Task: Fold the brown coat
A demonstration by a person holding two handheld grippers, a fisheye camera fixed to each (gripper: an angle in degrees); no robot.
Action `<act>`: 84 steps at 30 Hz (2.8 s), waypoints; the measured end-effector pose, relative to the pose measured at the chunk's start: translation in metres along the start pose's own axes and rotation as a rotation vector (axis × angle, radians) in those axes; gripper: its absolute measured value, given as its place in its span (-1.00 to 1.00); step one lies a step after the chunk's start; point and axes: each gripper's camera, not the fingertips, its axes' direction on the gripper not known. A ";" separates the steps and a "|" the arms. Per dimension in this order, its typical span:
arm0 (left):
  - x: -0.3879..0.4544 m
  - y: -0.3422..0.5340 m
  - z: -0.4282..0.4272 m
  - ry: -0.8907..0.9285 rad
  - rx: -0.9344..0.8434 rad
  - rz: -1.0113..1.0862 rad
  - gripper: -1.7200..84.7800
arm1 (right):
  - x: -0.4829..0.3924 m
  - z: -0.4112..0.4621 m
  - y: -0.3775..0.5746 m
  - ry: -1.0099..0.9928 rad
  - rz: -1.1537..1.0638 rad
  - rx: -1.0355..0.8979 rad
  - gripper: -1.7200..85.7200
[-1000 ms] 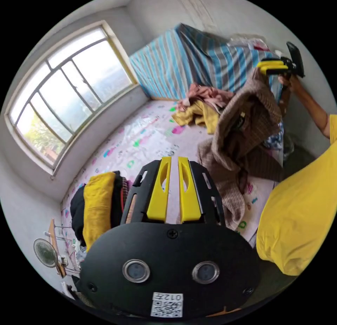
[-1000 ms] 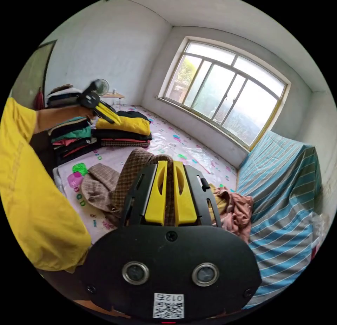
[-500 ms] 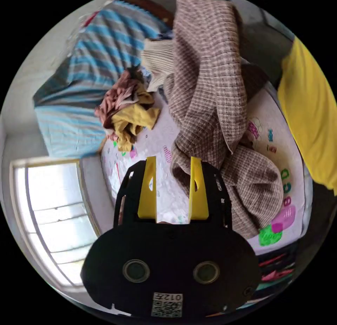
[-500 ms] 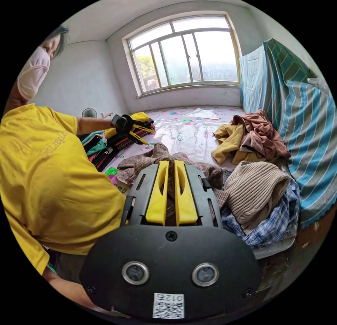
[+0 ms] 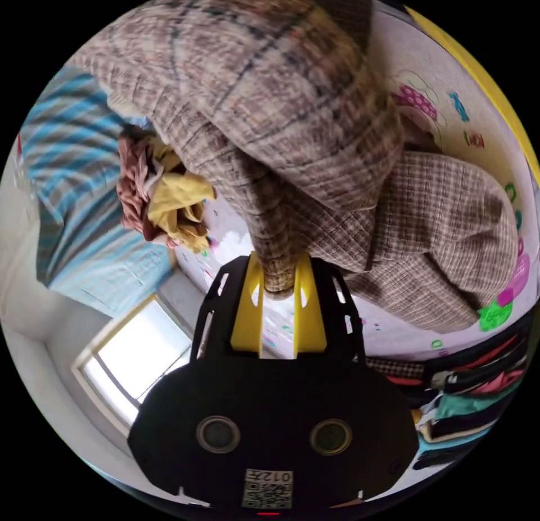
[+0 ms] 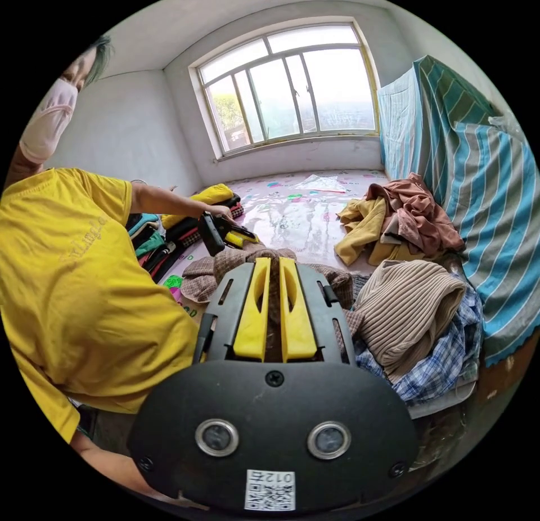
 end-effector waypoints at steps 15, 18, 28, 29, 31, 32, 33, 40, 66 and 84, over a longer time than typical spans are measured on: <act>-0.097 0.356 -0.245 -0.182 0.029 -1.636 -0.95 | -0.124 -0.063 -0.193 0.192 -0.302 0.406 -0.90; -0.108 0.399 -0.323 -0.321 -0.004 -1.689 -0.95 | -0.157 -0.098 -0.229 0.174 -0.359 0.519 -0.90; -0.120 0.416 -0.528 -0.723 -0.191 -1.669 -0.95 | -0.264 -0.215 -0.234 0.271 -0.499 0.751 -0.91; -0.120 0.414 -0.542 -0.752 -0.213 -1.660 -0.95 | -0.271 -0.222 -0.229 0.272 -0.503 0.759 -0.91; -0.120 0.413 -0.560 -0.786 -0.234 -1.654 -0.95 | -0.279 -0.231 -0.220 0.279 -0.512 0.776 -0.91; -0.120 0.414 -0.571 -0.805 -0.245 -1.651 -0.95 | -0.284 -0.236 -0.214 0.282 -0.513 0.795 -0.91; -0.121 0.414 -0.576 -0.815 -0.249 -1.650 -0.95 | -0.285 -0.239 -0.211 0.279 -0.513 0.806 -0.91; -0.135 0.441 -0.602 -0.896 -0.283 -1.648 -0.95 | -0.303 -0.257 -0.199 0.324 -0.534 0.927 -0.91; -0.108 0.616 0.018 0.549 -0.502 -1.689 -0.95 | -0.007 0.364 -0.196 0.464 -0.474 -0.172 -0.96; 0.169 0.614 -0.037 1.251 -0.421 -2.285 -0.66 | 0.276 0.329 0.137 0.093 0.458 -0.669 -0.75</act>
